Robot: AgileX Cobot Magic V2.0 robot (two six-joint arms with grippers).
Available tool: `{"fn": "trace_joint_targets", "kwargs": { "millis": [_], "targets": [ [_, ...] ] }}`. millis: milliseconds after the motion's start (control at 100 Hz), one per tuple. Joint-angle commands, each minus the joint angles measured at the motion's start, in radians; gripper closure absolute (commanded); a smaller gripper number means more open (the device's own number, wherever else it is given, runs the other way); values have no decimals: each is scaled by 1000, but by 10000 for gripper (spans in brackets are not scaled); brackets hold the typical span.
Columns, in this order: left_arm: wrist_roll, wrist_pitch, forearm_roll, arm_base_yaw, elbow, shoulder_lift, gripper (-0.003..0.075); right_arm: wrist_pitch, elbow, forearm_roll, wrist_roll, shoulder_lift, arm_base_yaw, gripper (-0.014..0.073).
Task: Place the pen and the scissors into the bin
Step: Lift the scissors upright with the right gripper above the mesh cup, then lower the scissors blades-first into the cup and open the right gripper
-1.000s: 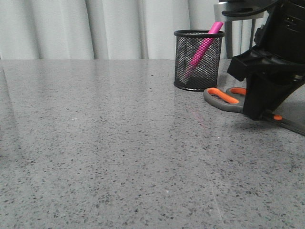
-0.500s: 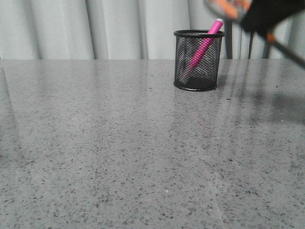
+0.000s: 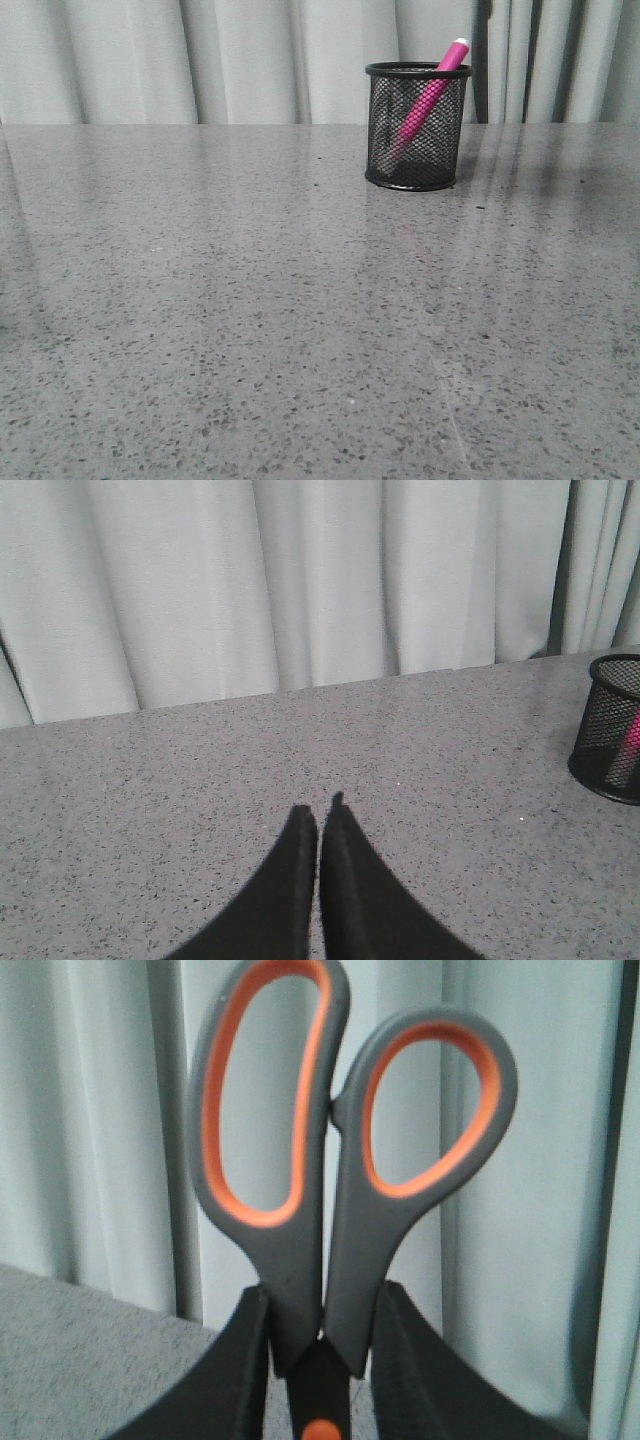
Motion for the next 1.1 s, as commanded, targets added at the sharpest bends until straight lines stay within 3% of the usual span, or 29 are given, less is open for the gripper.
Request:
{"fn": "trace_joint_targets", "kwargs": {
  "millis": [0,460,1090],
  "targets": [
    [-11,-64,-14,5,-29,-2,739,-160,-55,-1,54,32,2,670],
    [-11,-70,-14,5,-29,-2,739,-207,-119,-1,90,223,15,670],
    [-11,-70,-20,5,-29,-2,739,-299,9,-1,90,229,24,670]
  ]
}}
